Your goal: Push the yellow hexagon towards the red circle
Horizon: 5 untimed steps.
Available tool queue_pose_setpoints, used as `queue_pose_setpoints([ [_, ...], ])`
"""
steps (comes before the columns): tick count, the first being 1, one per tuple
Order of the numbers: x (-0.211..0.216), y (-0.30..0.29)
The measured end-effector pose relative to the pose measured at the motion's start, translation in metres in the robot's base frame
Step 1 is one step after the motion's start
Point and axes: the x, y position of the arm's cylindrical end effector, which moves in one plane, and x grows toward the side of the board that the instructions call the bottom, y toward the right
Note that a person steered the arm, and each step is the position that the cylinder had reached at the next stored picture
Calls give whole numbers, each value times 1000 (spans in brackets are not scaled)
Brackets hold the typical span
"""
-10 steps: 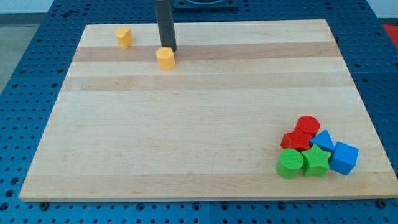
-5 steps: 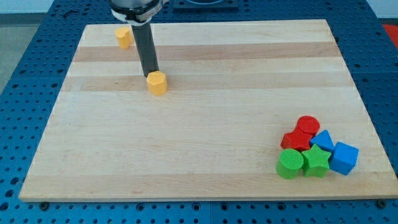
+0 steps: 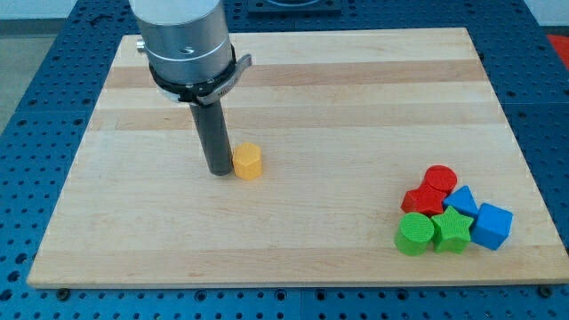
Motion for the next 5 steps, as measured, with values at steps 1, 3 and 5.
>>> queue_pose_setpoints([
  [1,0,31],
  [3,0,49],
  [5,-26,32],
])
